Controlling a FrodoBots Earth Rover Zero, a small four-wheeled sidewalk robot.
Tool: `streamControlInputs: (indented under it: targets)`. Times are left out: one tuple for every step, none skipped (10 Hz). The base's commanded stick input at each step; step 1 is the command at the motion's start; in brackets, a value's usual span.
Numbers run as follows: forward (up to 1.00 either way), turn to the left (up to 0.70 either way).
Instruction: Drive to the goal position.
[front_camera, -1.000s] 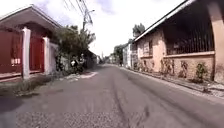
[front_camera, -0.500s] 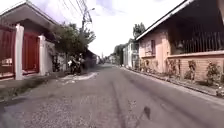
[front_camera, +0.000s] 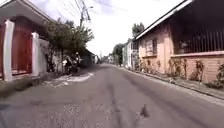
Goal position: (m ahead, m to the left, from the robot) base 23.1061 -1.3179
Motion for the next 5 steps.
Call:
streamControlInputs:
  targets:
    - [0.80, 0.10]
    - [0.80, 0.00]
    - [0.80, 0.00]
    - [0.81, 0.00]
    - [0.81, 0.00]
